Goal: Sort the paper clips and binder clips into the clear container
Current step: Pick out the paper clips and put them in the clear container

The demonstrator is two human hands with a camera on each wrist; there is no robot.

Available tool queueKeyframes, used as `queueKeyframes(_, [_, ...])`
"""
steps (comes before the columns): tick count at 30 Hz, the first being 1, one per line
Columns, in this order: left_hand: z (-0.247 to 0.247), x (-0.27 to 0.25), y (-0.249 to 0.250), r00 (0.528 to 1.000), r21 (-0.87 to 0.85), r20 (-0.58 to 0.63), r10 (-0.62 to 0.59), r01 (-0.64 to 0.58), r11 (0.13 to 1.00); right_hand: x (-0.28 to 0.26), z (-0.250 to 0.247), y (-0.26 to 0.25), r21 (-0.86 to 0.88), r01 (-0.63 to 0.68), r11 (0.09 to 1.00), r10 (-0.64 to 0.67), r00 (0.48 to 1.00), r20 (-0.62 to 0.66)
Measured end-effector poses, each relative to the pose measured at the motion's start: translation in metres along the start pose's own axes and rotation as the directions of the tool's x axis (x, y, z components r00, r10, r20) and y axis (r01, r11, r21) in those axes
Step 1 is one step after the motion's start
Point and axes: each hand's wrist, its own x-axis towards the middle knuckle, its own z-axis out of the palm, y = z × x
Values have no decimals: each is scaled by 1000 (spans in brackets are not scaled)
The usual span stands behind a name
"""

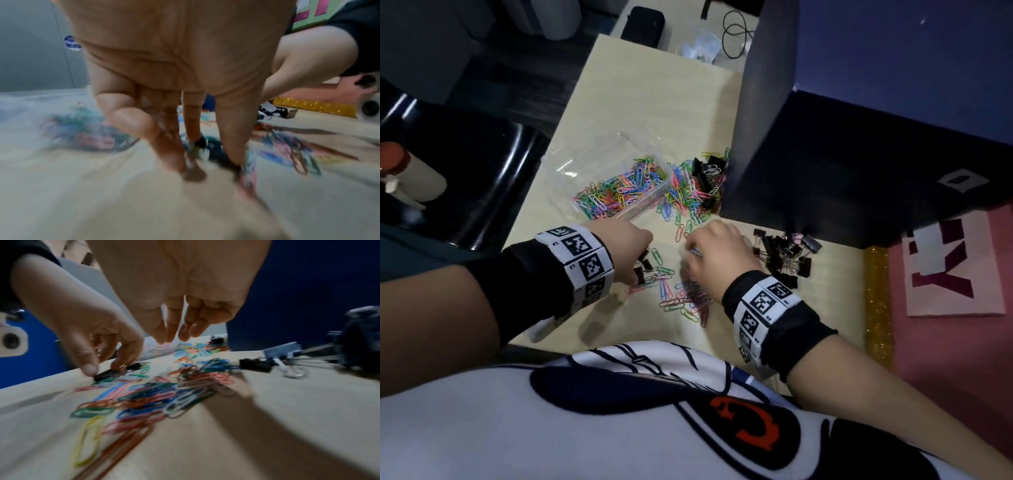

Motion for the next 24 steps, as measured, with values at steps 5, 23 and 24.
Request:
queueKeyframes(5, [19, -3, -8, 996, -99, -91, 16, -25, 995, 8, 13, -23, -77, 169, 983, -153, 972, 181])
queueKeyframes(23, [18, -4, -13, 948, -209, -313, 52, -122, 970, 4, 14, -26, 3, 117, 993, -117, 993, 34])
queueKeyframes(24, [15, -3, -12, 944, -233, -326, 48, -129, 964, 2, 9, -21, 56, 56, 997, -58, 998, 31])
